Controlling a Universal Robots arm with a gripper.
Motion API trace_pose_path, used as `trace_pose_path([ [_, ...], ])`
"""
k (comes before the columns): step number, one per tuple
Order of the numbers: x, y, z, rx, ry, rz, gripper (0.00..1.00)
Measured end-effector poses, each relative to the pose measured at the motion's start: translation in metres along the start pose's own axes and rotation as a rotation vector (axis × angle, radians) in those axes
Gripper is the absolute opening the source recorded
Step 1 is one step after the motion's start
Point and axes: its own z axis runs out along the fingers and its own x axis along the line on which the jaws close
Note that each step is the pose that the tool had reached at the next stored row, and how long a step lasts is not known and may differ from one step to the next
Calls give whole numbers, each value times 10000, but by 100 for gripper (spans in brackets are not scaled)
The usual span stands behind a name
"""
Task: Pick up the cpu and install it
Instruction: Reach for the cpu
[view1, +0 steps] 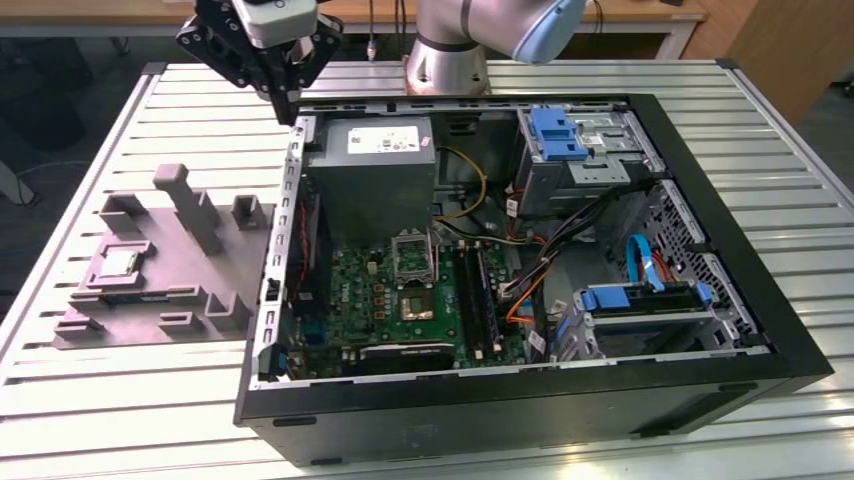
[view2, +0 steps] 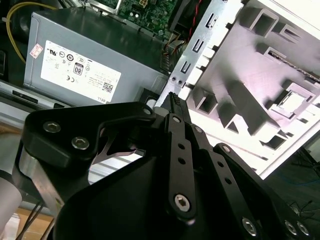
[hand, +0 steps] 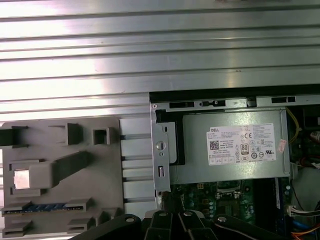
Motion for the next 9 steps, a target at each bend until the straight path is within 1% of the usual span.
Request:
trace_pose_path([
  [9,53,-4,-2,0,0,0,11],
])
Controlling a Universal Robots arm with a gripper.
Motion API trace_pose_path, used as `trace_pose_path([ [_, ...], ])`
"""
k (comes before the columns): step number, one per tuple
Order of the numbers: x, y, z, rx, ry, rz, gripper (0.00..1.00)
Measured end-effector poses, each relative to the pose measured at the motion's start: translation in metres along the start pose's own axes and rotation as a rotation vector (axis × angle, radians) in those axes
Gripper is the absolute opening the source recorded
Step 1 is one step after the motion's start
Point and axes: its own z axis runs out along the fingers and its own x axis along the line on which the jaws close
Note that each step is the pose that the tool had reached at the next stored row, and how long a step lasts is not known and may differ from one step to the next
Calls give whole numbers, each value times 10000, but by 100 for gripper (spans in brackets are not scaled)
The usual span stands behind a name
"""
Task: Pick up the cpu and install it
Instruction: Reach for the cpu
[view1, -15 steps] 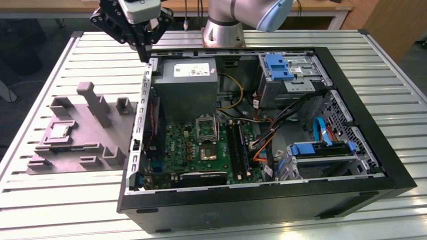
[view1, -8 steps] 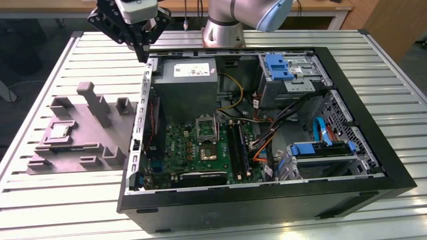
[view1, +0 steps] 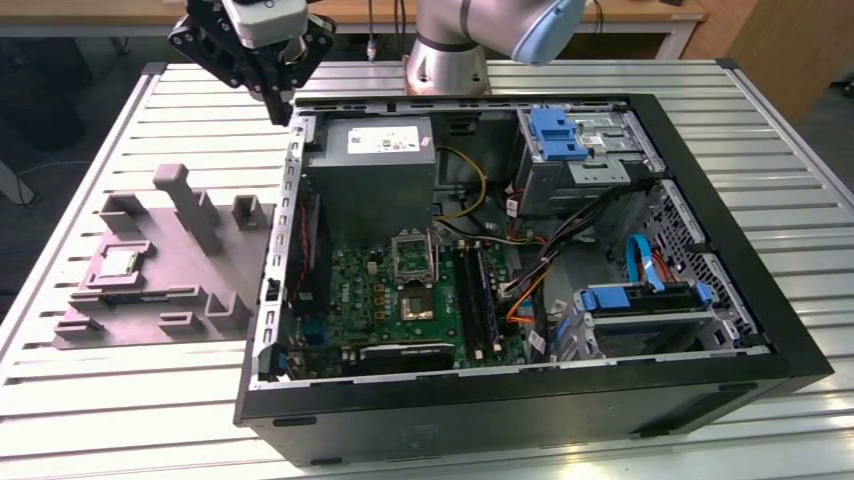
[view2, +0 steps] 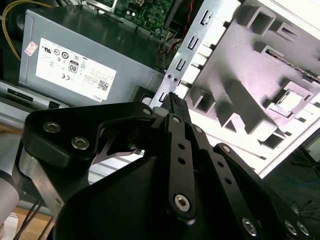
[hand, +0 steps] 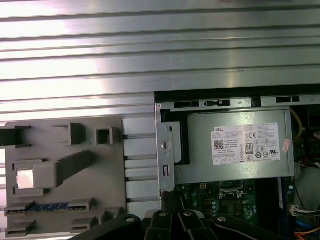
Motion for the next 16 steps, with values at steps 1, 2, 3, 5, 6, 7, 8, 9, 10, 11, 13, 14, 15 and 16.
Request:
trace_pose_path([
  [1,9,-1,0,0,0,0,11],
  [2,17,-1,0,0,0,0,11],
  [3,26,-1,0,0,-1,0,11],
  [5,41,-1,-1,-1,-1,1,11],
  [6,48,-1,-1,-1,-1,0,11],
  [7,54,0,-1,0,0,0,11],
  [8,59,0,-1,0,0,1,11],
  [9,62,0,-1,0,0,0,11],
  [10,62,0,-1,0,0,0,11],
  [11,62,0,-1,0,0,-1,11],
  [13,64,-1,-1,-1,0,0,11],
  [14,65,-1,-1,0,-1,0,11],
  [15,67,-1,-1,-1,0,0,11],
  [16,70,-1,-1,0,-1,1,11],
])
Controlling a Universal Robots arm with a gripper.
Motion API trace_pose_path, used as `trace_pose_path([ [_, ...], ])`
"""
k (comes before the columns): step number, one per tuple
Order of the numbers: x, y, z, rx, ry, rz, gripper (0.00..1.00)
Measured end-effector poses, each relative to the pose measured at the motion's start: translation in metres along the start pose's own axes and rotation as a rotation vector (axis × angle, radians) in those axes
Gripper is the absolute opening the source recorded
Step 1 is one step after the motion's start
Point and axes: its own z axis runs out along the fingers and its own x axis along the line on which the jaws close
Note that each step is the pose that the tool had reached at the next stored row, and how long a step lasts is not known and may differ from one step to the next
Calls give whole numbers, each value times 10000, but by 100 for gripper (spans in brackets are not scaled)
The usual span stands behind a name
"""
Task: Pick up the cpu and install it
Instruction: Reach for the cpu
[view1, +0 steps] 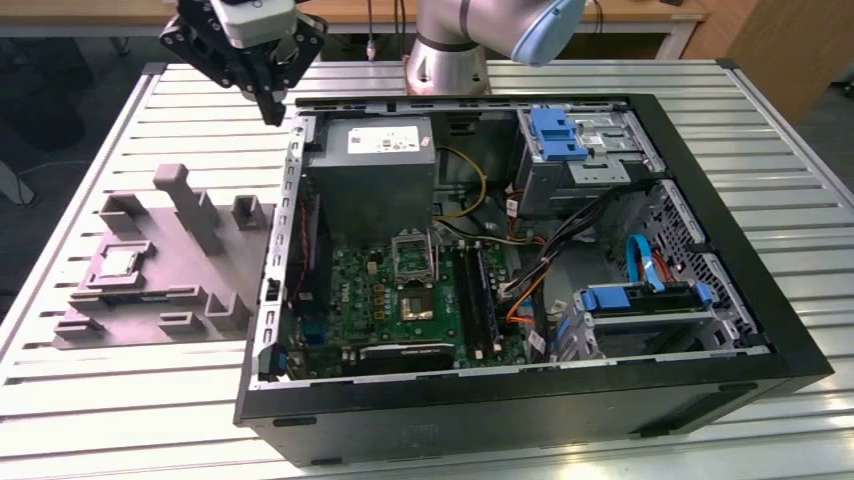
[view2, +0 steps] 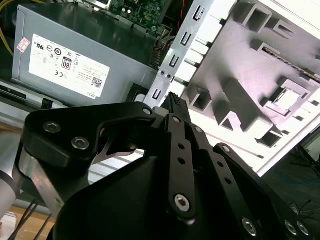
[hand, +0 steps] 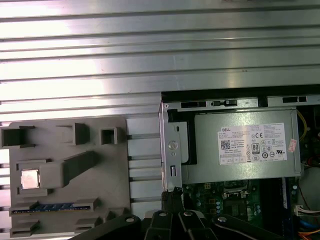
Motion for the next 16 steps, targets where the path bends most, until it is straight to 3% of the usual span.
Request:
trace_pose_path([
  [16,47,-4,-1,0,0,-1,11],
])
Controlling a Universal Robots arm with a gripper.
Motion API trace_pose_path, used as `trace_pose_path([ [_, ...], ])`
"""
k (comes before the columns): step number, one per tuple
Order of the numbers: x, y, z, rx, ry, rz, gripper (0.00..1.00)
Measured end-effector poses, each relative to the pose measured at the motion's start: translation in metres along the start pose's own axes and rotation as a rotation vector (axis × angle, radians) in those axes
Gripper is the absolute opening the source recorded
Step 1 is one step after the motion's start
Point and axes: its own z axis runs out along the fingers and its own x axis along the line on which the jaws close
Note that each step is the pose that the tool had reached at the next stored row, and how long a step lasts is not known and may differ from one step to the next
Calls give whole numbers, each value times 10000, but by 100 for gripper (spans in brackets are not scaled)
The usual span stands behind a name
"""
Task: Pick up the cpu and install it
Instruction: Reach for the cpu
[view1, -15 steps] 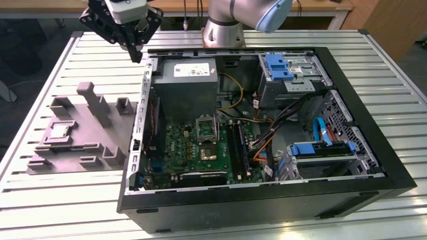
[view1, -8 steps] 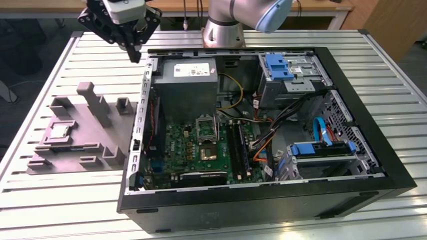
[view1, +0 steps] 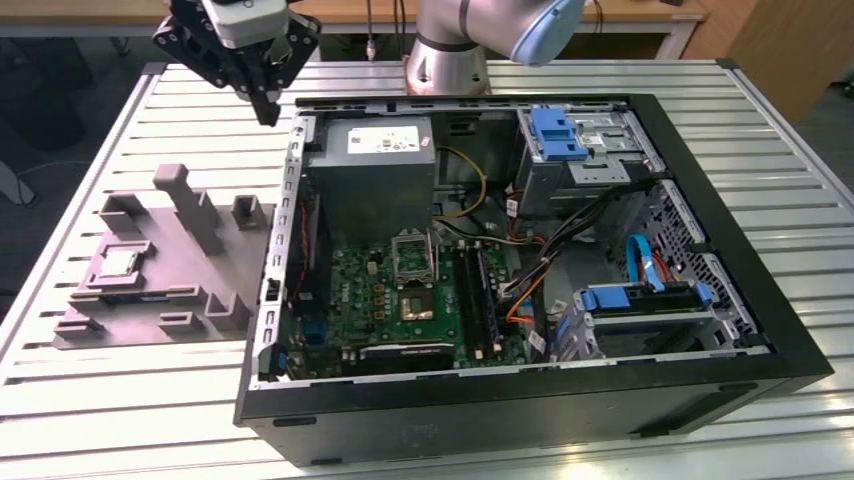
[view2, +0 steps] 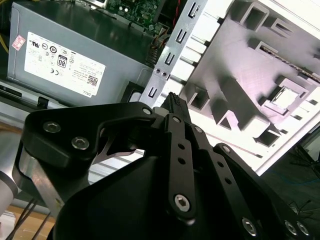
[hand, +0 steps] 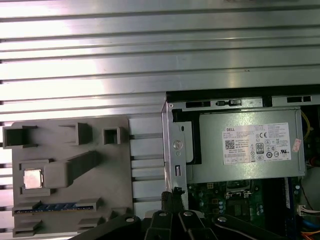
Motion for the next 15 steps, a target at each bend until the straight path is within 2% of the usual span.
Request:
trace_pose_path([
  [15,38,-3,-1,0,0,0,11],
])
